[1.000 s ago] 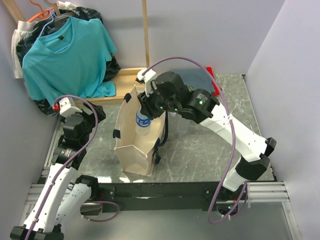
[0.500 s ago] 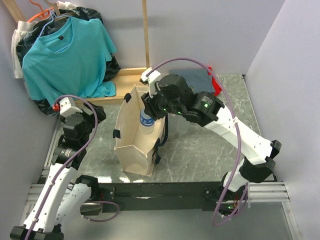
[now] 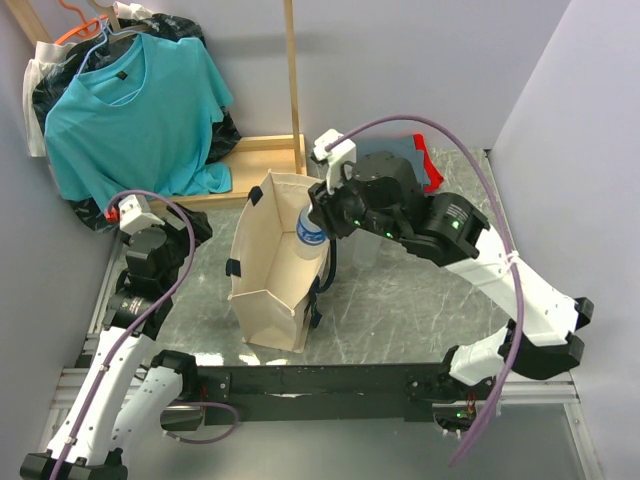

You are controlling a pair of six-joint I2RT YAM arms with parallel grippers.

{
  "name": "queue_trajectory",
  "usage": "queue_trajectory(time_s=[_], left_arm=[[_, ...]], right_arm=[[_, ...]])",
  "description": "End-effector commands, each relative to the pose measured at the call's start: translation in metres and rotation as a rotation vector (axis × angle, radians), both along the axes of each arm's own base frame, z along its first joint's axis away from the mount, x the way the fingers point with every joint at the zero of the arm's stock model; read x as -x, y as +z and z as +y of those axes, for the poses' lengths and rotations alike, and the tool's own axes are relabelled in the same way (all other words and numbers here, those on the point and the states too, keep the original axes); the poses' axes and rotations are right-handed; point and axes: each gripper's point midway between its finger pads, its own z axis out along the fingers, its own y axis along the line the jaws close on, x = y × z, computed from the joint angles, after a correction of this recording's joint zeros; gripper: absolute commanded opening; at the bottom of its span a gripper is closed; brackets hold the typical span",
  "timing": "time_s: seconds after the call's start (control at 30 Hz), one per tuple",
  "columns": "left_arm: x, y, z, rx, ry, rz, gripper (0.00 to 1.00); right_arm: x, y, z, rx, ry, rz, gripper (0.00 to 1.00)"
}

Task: Take the beverage out of the canvas bag
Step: Take out the drink from the canvas bag, then place the drink at the center of the board.

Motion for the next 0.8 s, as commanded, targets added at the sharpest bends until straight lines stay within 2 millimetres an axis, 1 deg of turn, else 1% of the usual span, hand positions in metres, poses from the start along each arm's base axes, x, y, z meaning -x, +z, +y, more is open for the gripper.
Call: queue_trajectory(time_s=[0.0, 0.27, 0.37, 0.4, 0.6, 0.77], left_arm=[[0.000, 0.021, 0.001, 0.016, 0.006, -0.062, 0.96], [0.002, 0.021, 0.002, 0.022, 0.013, -0.069, 0.96], [0.004, 0.019, 0.006, 0.018, 0.029, -0.067, 0.96], [0.004, 0.021, 0.006, 0.019, 0.032, -0.079, 0.96], [0.002, 0.022, 0.003, 0.018, 0.013, -0.073, 0.96], [0.002, 0.026, 0.011, -0.011, 0.053, -0.071, 0.96]], right_arm=[[0.007, 0.082, -0.015, -0.250, -0.020, -0.168, 0.00], [0.011, 0.095, -0.033, -0.292, -0.056, -0.197, 0.00], [0.013, 0.097, -0.039, -0.304, -0.070, -0.208, 0.00], [0.012, 0.094, -0.040, -0.298, -0.074, -0.206, 0.00], [0.012, 0.095, -0.047, -0.305, -0.099, -0.218, 0.00], [0.012, 0.101, -0.061, -0.323, -0.140, -0.240, 0.00]])
